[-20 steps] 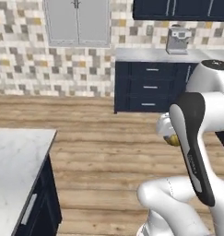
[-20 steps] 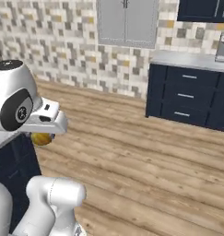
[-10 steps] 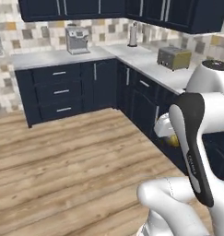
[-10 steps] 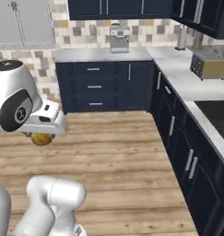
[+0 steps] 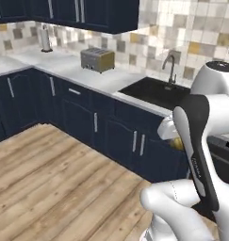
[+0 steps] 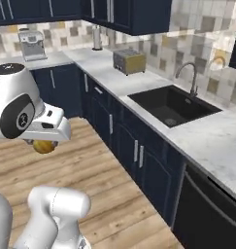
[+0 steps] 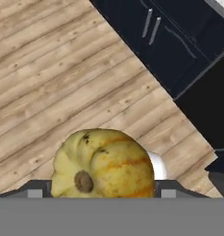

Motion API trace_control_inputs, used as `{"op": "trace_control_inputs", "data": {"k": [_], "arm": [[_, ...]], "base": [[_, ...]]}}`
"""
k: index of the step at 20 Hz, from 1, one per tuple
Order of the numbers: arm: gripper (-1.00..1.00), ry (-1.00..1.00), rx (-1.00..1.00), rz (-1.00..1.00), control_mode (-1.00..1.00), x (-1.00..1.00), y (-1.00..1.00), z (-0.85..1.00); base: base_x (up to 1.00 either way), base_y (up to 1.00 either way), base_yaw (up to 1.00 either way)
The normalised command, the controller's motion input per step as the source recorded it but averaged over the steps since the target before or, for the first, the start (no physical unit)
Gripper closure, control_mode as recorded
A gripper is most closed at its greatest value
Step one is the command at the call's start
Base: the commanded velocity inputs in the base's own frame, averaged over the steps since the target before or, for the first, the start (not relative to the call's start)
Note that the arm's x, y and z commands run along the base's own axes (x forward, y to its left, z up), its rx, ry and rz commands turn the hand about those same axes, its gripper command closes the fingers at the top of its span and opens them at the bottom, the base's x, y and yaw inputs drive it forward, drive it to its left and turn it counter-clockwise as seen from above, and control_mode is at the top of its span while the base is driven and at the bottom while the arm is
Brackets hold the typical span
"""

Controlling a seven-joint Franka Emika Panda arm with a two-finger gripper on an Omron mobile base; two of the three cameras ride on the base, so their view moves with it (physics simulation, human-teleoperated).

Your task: Pick the squash from the microwave and place it on plate located on the counter.

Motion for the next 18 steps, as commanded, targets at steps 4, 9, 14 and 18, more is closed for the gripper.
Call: {"op": "trace_control_inputs", "data": {"k": [4,9,14,18], "arm": [[1.0,0.0,0.0,0.0,1.0,0.0,0.0,0.0],[1.0,0.0,0.0,0.0,1.0,0.0,0.0,0.0],[1.0,0.0,0.0,0.0,1.0,0.0,0.0,0.0],[1.0,0.0,0.0,0.0,1.0,0.0,0.0,0.0]], "base": [[0.07,0.11,-0.88],[0.0,0.02,-0.92],[0.55,0.0,-0.64],[0.92,0.01,-0.28]]}}
